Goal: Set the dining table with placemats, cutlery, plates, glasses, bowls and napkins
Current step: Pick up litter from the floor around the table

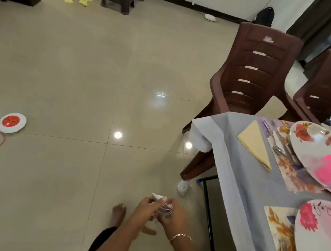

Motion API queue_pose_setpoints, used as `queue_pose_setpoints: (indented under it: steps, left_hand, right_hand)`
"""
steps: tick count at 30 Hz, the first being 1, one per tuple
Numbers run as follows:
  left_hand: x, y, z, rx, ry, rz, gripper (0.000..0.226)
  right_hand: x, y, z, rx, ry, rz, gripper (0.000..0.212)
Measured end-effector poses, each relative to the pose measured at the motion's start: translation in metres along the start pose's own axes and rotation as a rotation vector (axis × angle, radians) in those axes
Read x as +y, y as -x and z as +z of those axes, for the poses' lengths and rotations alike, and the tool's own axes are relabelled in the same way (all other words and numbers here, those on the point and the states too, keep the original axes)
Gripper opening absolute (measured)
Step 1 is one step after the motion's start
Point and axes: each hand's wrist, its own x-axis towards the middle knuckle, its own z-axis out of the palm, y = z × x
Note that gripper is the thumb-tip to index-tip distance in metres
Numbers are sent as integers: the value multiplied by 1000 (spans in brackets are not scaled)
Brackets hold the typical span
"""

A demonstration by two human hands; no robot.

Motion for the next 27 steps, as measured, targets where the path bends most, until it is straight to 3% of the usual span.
queue_pose_setpoints:
  steps: [6, 9, 12, 16, 17, 20, 21, 27]
  left_hand:
    - [89, -103, -23, 68, 25, -53, 12]
    - [111, -147, -41, 109, 46, -92, 10]
    - [112, -184, -52, 129, 152, -112, 20]
    - [87, -248, -64, 139, 304, -162, 72]
    - [76, -269, -65, 146, 334, -161, 68]
    - [45, -328, -64, 199, 442, -145, 25]
    - [40, -343, -63, 212, 473, -142, 20]
    - [19, -433, -52, 307, 710, -154, 16]
  right_hand:
    - [-29, -98, -16, -243, -111, -28, 91]
    - [-21, -142, -21, -208, -87, 74, 79]
    - [14, -181, -17, -144, -16, 320, 61]
    - [84, -246, 7, -276, 124, 554, 54]
    - [108, -268, 19, -286, 154, 587, 53]
    - [164, -336, 48, -233, 191, 709, 51]
    - [181, -357, 56, -193, 184, 753, 52]
    - [269, -457, 100, 57, 65, 962, 71]
